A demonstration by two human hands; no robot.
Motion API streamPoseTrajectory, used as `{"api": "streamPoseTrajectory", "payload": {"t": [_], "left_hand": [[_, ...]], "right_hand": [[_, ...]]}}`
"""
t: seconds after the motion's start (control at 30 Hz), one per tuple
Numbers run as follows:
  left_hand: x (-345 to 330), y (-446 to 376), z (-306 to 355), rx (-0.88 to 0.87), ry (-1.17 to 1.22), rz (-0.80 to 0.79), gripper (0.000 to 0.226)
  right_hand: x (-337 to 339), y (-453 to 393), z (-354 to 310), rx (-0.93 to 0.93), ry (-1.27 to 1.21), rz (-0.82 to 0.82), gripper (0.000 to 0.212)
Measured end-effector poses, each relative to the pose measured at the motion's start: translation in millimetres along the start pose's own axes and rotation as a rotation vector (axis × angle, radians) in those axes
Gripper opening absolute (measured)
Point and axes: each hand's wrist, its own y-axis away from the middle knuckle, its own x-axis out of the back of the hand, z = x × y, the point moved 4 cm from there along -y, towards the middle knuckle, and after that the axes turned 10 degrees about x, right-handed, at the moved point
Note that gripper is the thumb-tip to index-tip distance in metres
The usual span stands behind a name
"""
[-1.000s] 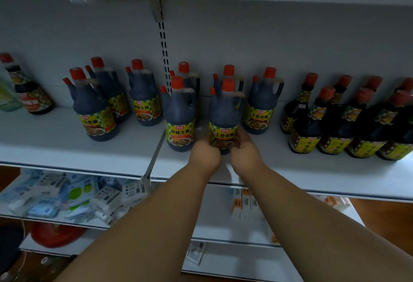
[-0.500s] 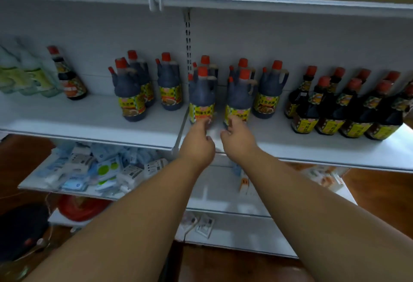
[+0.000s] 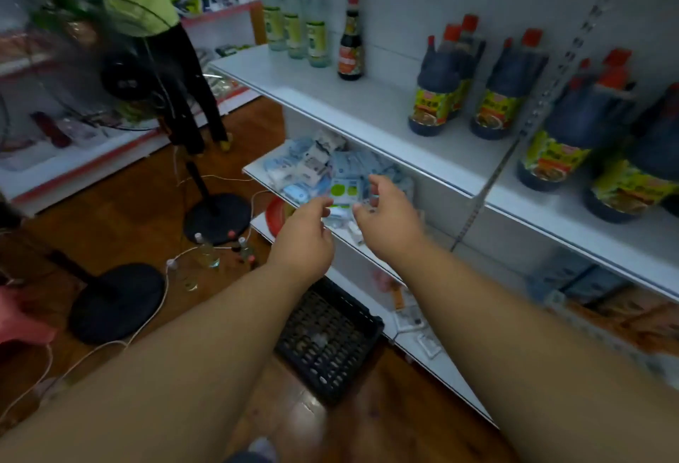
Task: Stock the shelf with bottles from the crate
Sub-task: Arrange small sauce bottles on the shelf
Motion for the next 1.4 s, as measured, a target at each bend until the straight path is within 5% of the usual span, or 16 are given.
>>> {"api": "streamPoseTrajectory", "payload": {"t": [0.23, 0.57, 1.0, 1.4], "left_hand": [[93.2, -23.3, -142.2, 0.2, 0.065, 0.041, 0.047], [187.7, -91.5, -271.4, 0.248, 0.038, -0.037, 0.041], [113.7, -250.1, -440.2, 0.42, 0.051, -0.218, 0.045], [-36.4, -382.2, -641.3, 0.499, 0.047, -0.42, 0.04]], "right_hand": [[-131.1, -36.2, -82.3, 0.059, 0.018, -0.122, 0.065], [-283.7, -80.5, -147.5, -0.006, 0.012, -0.189, 0.064], [-484.7, -195.5, -33.8, -0.26, 0.062, -0.339, 0.045], [-686.3, -242.1, 139.7, -0.587, 0.155, -0.531, 0.038]]}}
